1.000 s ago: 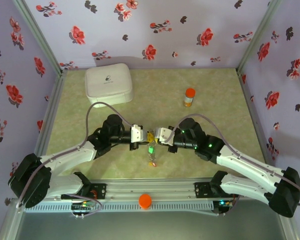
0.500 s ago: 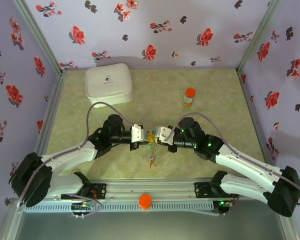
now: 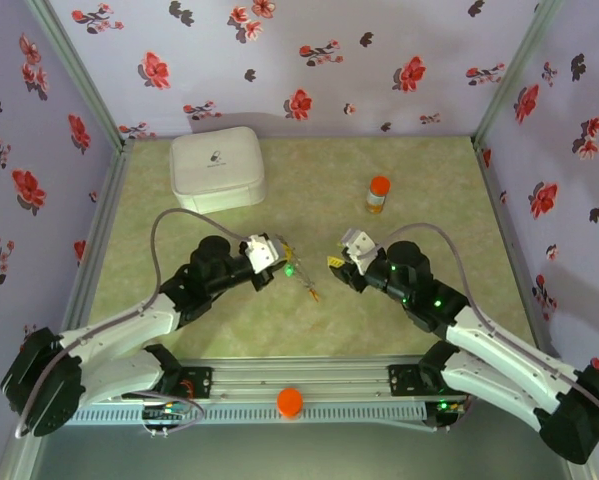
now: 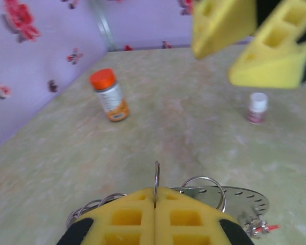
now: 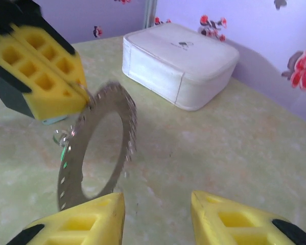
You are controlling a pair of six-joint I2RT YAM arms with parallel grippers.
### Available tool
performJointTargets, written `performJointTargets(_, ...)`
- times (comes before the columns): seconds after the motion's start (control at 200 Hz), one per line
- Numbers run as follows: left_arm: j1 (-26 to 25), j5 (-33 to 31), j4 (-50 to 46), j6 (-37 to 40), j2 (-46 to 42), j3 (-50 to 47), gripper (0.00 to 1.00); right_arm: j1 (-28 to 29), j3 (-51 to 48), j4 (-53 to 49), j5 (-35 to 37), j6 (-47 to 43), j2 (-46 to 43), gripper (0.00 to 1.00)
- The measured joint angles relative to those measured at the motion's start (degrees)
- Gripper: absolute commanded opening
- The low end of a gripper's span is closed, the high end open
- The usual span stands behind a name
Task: Put the keys on the keyring
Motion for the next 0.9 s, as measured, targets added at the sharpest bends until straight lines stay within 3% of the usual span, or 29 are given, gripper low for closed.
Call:
performJointTargets(0.325,2.99,-17.31,-4.57,-9.18,-6.80,-1.60,0.00,3.04,8.04,0.81,-0.28,5.09,15.98,0.33)
performJointTargets(0.74,20.13,-28.30,-9.29,-21.22,-18.36,-6.71,0.00,15.34,21.75,3.82,-3.30,1.64,40.81,0.39)
performJointTargets(0.9,23.50,-34.10,-9.44,-26.45,-20.92,-9.84,0.00,17.25,27.74,6.82,-8.13,2.56,51.98,0.41)
